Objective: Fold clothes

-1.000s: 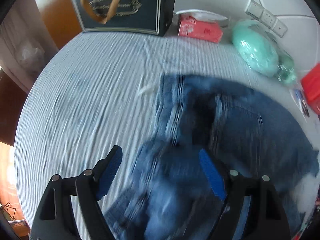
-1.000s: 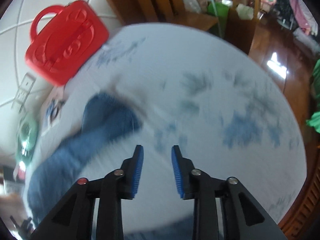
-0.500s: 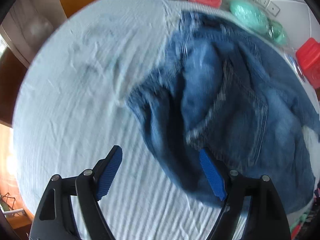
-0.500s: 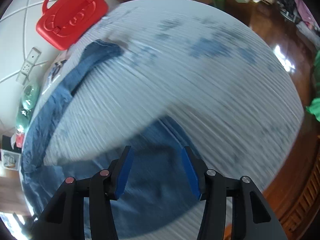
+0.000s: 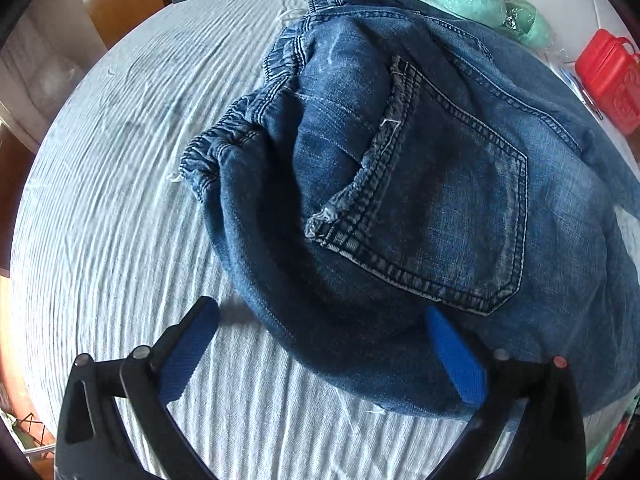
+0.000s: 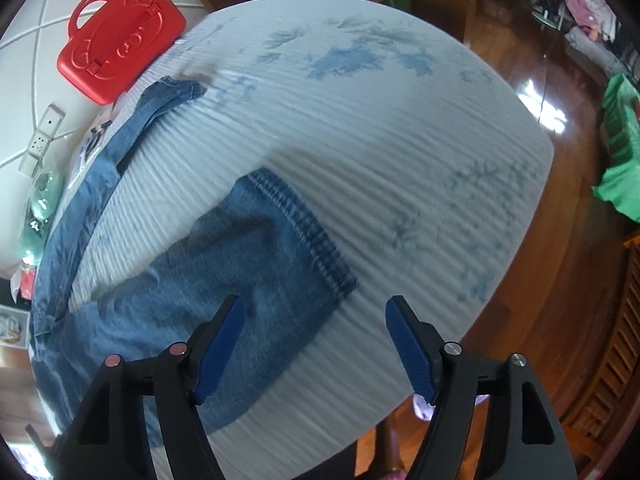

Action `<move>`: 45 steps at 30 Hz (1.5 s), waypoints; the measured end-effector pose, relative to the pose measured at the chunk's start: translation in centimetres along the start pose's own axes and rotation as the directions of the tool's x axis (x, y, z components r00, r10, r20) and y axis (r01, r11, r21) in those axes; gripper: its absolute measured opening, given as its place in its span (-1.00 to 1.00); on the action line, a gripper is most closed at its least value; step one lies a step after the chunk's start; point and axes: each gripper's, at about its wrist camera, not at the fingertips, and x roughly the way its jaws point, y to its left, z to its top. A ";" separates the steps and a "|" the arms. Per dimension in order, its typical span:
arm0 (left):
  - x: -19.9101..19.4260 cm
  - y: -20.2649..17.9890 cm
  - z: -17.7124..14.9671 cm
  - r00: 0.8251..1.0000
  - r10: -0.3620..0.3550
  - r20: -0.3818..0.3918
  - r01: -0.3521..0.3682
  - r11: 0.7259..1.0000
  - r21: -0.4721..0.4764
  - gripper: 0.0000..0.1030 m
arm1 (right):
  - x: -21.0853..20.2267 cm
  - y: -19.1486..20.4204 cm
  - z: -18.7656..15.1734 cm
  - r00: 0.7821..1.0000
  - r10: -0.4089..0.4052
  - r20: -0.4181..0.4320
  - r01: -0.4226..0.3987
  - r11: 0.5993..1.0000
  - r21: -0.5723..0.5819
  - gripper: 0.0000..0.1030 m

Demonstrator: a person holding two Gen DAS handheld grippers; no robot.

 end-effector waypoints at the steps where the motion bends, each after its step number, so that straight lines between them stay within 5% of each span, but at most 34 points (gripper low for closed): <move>1: 0.0 0.0 0.1 1.000 0.001 -0.011 -0.001 1.000 0.000 1.00 | 0.3 0.2 -0.2 1.000 0.006 -0.006 -0.006 1.000 -0.005 0.42; 2: 0.0 0.0 0.2 1.000 0.002 -0.018 -0.002 1.000 -0.001 1.00 | 0.7 0.6 -0.4 1.000 0.008 -0.013 -0.008 1.000 -0.012 0.39; 3: -0.3 0.0 0.1 1.000 0.002 -0.007 -0.002 1.000 -0.008 0.96 | 1.0 1.1 -0.6 1.000 -0.001 -0.018 0.001 1.000 -0.030 0.10; 4: -0.8 0.0 0.0 1.000 0.003 0.019 -0.002 1.000 -0.018 0.52 | 1.4 1.8 -0.9 1.000 -0.019 -0.023 0.017 0.998 -0.057 -0.13; 5: -1.3 -0.2 -0.2 0.999 -0.002 0.043 0.003 1.000 -0.023 0.15 | 1.7 2.3 -1.1 0.999 -0.044 -0.028 0.042 0.996 -0.084 -0.57; 6: -1.8 -0.3 -0.3 0.998 -0.010 0.055 0.012 1.000 -0.027 -0.67 | 1.7 2.7 -1.0 0.998 -0.039 -0.039 0.036 0.995 -0.089 -0.91; 9: -3.6 0.0 -0.2 0.995 -0.044 0.090 0.051 0.995 -0.082 -0.80 | 1.2 3.3 -0.1 0.996 0.064 -0.065 -0.067 0.997 -0.049 -0.93; 15: -10.4 2.0 4.6 0.958 -0.187 0.219 0.224 0.962 -0.158 -0.82 | -3.9 5.9 6.3 0.958 0.283 0.043 -0.283 0.959 -0.013 -0.93; 18: -11.6 1.3 9.5 0.949 -0.198 0.245 0.237 0.961 -0.143 -0.82 | -4.1 8.8 10.5 0.944 0.326 0.049 -0.326 0.945 -0.025 -0.93; 26: -5.0 -5.1 26.1 0.980 -0.138 0.144 0.154 0.982 -0.111 -0.82 | 4.1 18.9 22.2 0.969 0.241 -0.044 -0.243 0.969 -0.032 -0.92; 29: -1.4 -7.0 29.4 0.993 -0.097 0.063 0.103 0.990 -0.094 -0.82 | 8.7 22.0 25.3 0.970 0.226 -0.087 -0.228 0.974 -0.010 -0.64; 32: 0.1 -8.2 32.2 0.994 -0.109 0.016 0.110 0.990 -0.088 -0.61 | 10.6 24.0 26.7 0.967 0.247 -0.068 -0.249 0.968 -0.023 -0.34; 33: -0.2 -8.3 32.8 0.993 -0.118 0.024 0.119 0.990 -0.080 -0.44 | 10.8 24.5 26.9 0.966 0.251 -0.053 -0.253 0.967 -0.032 -0.19; 36: -3.5 -7.4 33.5 0.988 -0.090 0.124 0.096 0.994 -0.048 0.63 | 10.4 25.0 27.4 0.965 0.261 -0.003 -0.261 0.964 -0.060 0.13; 40: -6.8 -4.7 32.2 0.982 -0.022 0.189 0.034 0.998 -0.060 0.71 | 8.3 23.8 26.6 0.963 0.263 0.052 -0.259 0.962 -0.082 0.20; 45: -5.3 -2.4 26.8 0.992 0.005 0.129 0.005 0.997 -0.075 0.71 | 7.0 20.2 24.2 0.962 0.268 0.051 -0.267 0.963 -0.030 0.29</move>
